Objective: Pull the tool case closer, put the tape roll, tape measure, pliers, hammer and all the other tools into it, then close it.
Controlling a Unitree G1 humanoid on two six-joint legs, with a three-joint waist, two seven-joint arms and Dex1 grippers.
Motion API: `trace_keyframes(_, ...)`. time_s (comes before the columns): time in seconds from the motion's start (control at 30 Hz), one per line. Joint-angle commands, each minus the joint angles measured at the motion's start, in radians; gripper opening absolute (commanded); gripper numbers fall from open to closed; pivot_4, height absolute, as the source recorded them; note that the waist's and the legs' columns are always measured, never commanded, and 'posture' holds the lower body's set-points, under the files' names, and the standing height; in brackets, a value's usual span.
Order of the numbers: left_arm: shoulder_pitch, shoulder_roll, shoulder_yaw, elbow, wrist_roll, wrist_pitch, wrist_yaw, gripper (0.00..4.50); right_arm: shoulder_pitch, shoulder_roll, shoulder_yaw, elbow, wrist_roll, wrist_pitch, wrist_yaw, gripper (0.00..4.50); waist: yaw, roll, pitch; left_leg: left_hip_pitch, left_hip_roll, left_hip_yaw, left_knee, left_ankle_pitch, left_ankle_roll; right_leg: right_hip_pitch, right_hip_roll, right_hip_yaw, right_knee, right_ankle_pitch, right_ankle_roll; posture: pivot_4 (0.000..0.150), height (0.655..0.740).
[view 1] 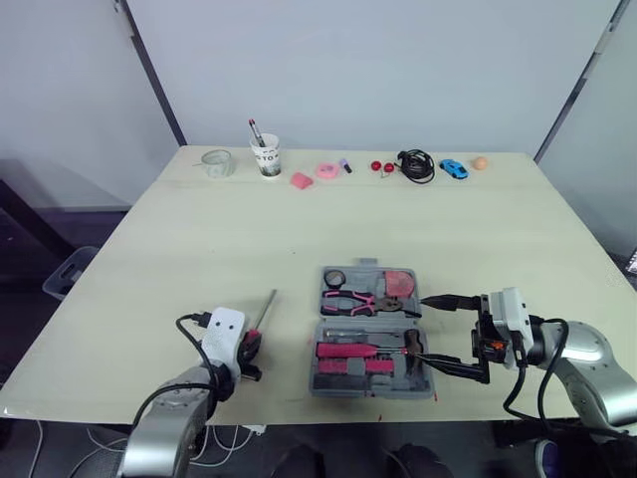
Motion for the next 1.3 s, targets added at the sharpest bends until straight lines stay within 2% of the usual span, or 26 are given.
trace_keyframes(0.03,-0.019,0.070,0.024,-0.074,-0.027,-0.014,-0.072,0.60,-0.004,-0.007,-0.026,-0.004,0.026,-0.009,0.015,4.50,0.000,0.000,0.000,0.000,0.000,0.000,0.000,0.000,0.000,0.000,0.000,0.000,0.000,0.000,0.000,0.150,0.7400)
trace_keyframes(0.13,-0.045,0.156,0.012,-0.081,-0.038,-0.054,-0.156,0.60,0.000,-0.008,-0.035,0.006,0.031,-0.004,0.017,4.50,0.001,0.000,0.000,0.000,0.000,0.000,0.000,0.000,0.000,0.000,0.000,-0.001,0.000,-0.001,-0.001,0.150,0.7400)
trace_keyframes(0.37,-0.149,0.377,-0.067,-0.005,-0.073,-0.208,-0.478,0.60,0.028,-0.017,-0.050,0.024,0.034,-0.023,0.031,4.50,0.002,0.002,0.001,-0.001,0.000,0.000,0.000,0.000,0.000,0.000,-0.001,-0.001,-0.001,-0.002,-0.004,0.150,0.7400)
trace_keyframes(0.5,-0.257,0.429,-0.151,0.022,-0.096,-0.229,-0.624,0.60,0.045,-0.020,-0.067,0.028,0.029,-0.035,0.027,4.50,0.003,0.003,0.002,-0.001,0.000,0.001,0.000,0.000,0.000,0.000,0.000,-0.001,-0.002,-0.002,-0.004,0.150,0.7400)
trace_keyframes(0.6,-0.325,0.436,-0.226,0.024,-0.099,-0.223,-0.700,0.60,0.064,-0.022,-0.078,0.027,0.022,-0.045,0.025,4.50,0.002,0.003,0.002,-0.001,0.000,0.005,0.000,0.000,0.000,0.000,0.000,-0.001,-0.002,-0.002,-0.003,0.150,0.7400)
trace_keyframes(0.77,-0.460,0.411,-0.383,-0.011,-0.117,-0.098,-0.789,0.60,0.099,-0.033,-0.101,0.018,0.022,-0.052,0.012,4.50,0.003,0.003,0.002,-0.001,0.000,0.006,0.000,0.000,0.000,0.000,0.001,-0.001,-0.002,0.000,0.000,0.150,0.7400)
trace_keyframes(0.93,-0.589,0.357,-0.513,-0.003,-0.086,-0.002,-0.806,0.60,0.135,-0.051,-0.124,0.005,0.025,-0.053,0.011,4.50,0.003,0.003,0.002,-0.001,0.000,0.006,0.000,0.000,0.000,0.000,0.001,0.000,-0.001,0.000,0.001,0.150,0.7400)
trace_keyframes(1.3,-0.668,0.333,-0.690,-0.043,-0.034,0.069,-0.828,0.60,0.219,-0.101,-0.173,0.017,0.038,-0.080,0.063,4.50,0.005,0.003,0.002,-0.001,0.000,0.005,0.000,0.000,0.000,0.000,0.002,0.001,-0.002,0.000,0.001,0.150,0.7400)
